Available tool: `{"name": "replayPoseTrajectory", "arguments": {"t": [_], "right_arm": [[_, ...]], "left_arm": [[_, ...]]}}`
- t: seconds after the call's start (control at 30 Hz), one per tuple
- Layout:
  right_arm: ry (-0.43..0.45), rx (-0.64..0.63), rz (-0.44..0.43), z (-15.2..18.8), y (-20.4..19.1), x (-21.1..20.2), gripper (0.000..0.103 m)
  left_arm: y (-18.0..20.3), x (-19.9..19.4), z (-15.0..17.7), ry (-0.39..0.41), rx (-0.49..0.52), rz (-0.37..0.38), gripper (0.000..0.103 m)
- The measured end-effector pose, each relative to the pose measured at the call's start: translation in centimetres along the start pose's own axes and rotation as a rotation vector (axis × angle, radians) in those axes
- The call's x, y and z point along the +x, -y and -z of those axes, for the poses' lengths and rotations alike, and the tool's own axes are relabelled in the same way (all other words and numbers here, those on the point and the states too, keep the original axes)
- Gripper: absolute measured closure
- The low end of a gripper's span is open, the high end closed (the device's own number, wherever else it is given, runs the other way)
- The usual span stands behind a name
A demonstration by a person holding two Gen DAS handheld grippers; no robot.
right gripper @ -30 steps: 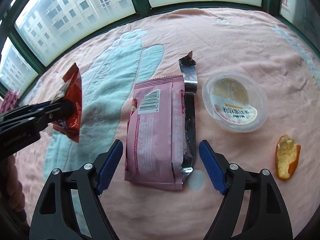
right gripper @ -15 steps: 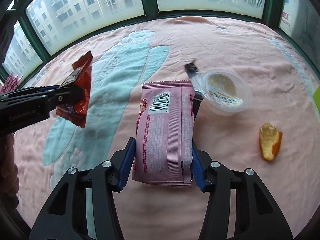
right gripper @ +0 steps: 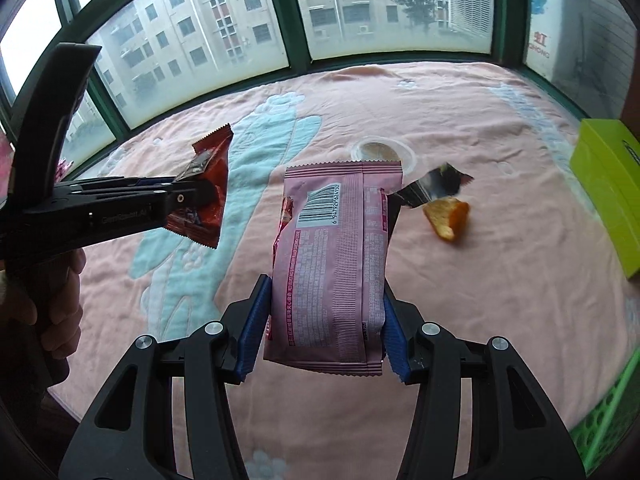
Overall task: Collect trash
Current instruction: 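Carry the pink package into the basket and release it with the right gripper while left carries the orange wrapper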
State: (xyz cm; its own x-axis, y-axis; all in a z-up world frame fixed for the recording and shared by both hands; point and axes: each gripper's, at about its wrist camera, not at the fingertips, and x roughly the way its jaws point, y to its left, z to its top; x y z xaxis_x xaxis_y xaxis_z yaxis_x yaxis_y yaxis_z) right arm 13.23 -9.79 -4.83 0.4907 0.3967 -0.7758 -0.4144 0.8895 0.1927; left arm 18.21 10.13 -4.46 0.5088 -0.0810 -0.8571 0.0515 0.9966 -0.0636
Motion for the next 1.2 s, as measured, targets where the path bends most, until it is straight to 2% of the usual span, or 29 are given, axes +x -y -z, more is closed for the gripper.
{"name": "replayPoseTrajectory", "arguments": {"t": [0.3, 0.73, 1.2], "right_arm": [[0.025, 0.086, 0.069, 4.6, 3.9, -5.8, 0.051], [0.105, 0.284, 0.231, 10.2, 11.2, -14.2, 0.051], [0.114, 0.449, 0.409, 15.0, 17.3, -19.2, 0.051]], "left_arm": [[5.6, -2.2, 1.7, 0.019, 0.063, 0.047, 0.075], [15.2, -3.1, 3.0, 0.020, 0.191, 0.176, 0.075], [23.0, -3.9, 2.8, 0.029, 0.310, 0.270, 0.075]]}}
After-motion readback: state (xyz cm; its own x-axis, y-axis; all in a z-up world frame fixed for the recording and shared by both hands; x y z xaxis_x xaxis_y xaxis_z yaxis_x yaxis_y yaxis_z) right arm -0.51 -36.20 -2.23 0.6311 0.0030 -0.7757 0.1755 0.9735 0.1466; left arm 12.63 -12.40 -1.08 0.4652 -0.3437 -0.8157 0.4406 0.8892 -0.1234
